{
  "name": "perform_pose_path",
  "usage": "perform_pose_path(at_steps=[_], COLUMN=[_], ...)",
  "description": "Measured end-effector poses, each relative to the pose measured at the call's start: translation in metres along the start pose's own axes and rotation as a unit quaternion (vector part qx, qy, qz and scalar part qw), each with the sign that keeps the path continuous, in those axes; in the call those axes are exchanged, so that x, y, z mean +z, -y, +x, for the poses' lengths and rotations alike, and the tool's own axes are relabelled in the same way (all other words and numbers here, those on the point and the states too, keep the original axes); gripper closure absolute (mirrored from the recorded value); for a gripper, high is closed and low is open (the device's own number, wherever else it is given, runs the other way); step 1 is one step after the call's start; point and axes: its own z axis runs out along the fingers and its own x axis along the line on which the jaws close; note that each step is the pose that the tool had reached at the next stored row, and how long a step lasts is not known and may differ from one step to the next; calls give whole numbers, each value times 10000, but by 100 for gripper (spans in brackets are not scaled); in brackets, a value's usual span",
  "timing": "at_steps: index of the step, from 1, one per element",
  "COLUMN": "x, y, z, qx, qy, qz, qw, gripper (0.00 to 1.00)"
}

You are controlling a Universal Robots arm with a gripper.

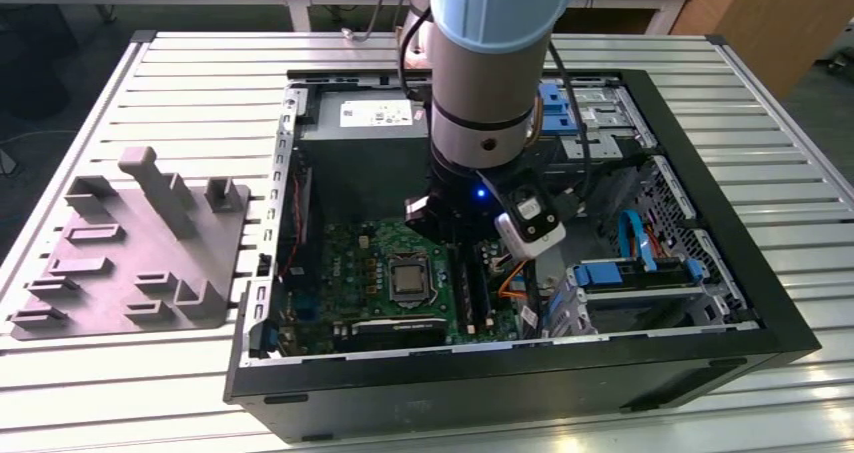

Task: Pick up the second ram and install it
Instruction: 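Insert the second ram into the second slot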

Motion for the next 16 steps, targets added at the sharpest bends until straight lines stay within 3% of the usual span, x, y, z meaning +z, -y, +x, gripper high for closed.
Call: perform_pose_path(at_steps=[16], x=[46], y=[-3], z=[3], qx=[-5], qy=[1], qz=[-3], qw=[10000], gripper=[89])
